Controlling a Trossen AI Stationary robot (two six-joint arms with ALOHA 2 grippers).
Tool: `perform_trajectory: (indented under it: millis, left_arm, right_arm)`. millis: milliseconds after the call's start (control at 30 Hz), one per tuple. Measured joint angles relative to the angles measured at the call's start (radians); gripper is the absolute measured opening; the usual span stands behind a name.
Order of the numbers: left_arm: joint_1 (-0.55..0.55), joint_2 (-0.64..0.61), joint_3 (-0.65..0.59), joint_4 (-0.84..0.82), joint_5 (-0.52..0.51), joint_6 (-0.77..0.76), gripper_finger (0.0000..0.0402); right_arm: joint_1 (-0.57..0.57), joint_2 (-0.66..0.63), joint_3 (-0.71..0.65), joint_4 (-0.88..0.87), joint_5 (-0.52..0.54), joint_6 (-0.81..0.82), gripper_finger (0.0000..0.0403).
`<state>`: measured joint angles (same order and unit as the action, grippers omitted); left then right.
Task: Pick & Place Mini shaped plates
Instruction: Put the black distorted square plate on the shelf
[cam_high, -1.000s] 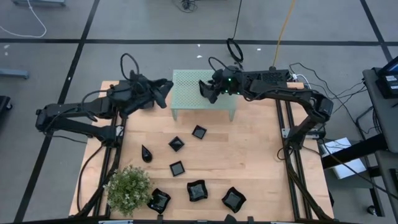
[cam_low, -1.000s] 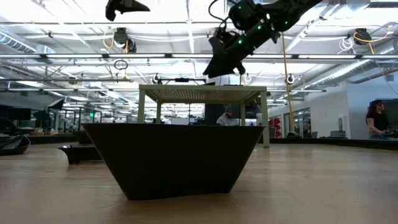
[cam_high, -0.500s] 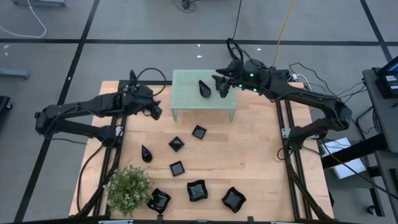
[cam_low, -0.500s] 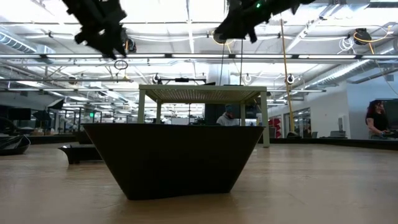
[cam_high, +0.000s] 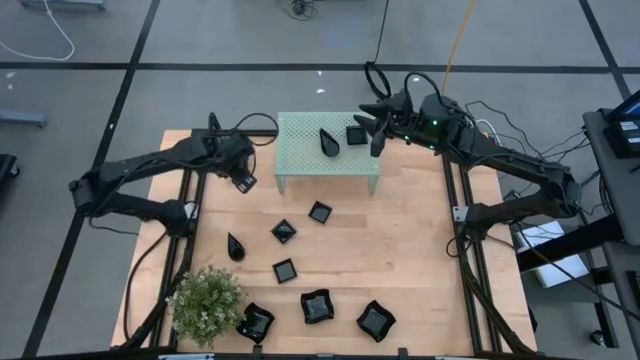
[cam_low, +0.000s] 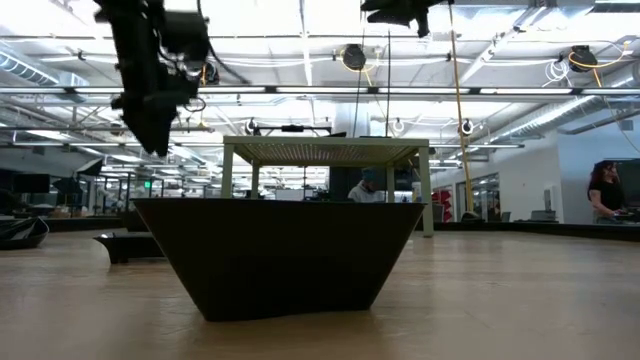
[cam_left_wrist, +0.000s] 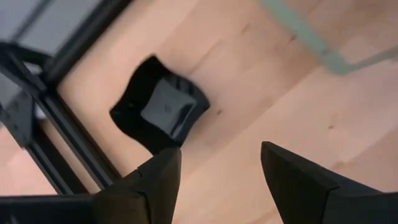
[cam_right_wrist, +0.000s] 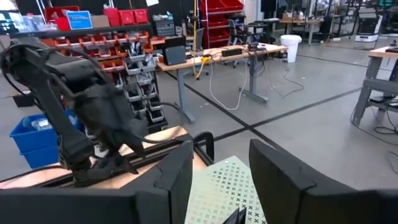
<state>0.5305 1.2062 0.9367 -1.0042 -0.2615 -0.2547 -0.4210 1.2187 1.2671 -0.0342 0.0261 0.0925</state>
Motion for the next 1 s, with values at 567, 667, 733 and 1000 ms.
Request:
perform_trajectory:
  millis: [567, 667, 733, 1000]
  left_arm:
    - [0.187, 0.277, -0.002, -0.041, 0.026, 0.327, 0.0223]
    - [0.200, 0.318, -0.002, -0.039, 0.027, 0.329, 0.0223]
    - [0.205, 0.344, -0.002, -0.035, 0.029, 0.332, 0.0223]
    - [0.228, 0.447, -0.002, 0.028, 0.031, 0.358, 0.0222]
  right_arm:
    - [0.000, 0.009, 0.000, -0.090, 0.003, -0.003, 0.0144]
    - [0.000, 0.009, 0.000, -0.095, 0.003, -0.008, 0.0144]
    - [0.000, 0.009, 0.000, -0.102, 0.003, -0.011, 0.0144]
    - [0.000, 0.009, 0.000, -0.101, 0.003, -0.030, 0.0144]
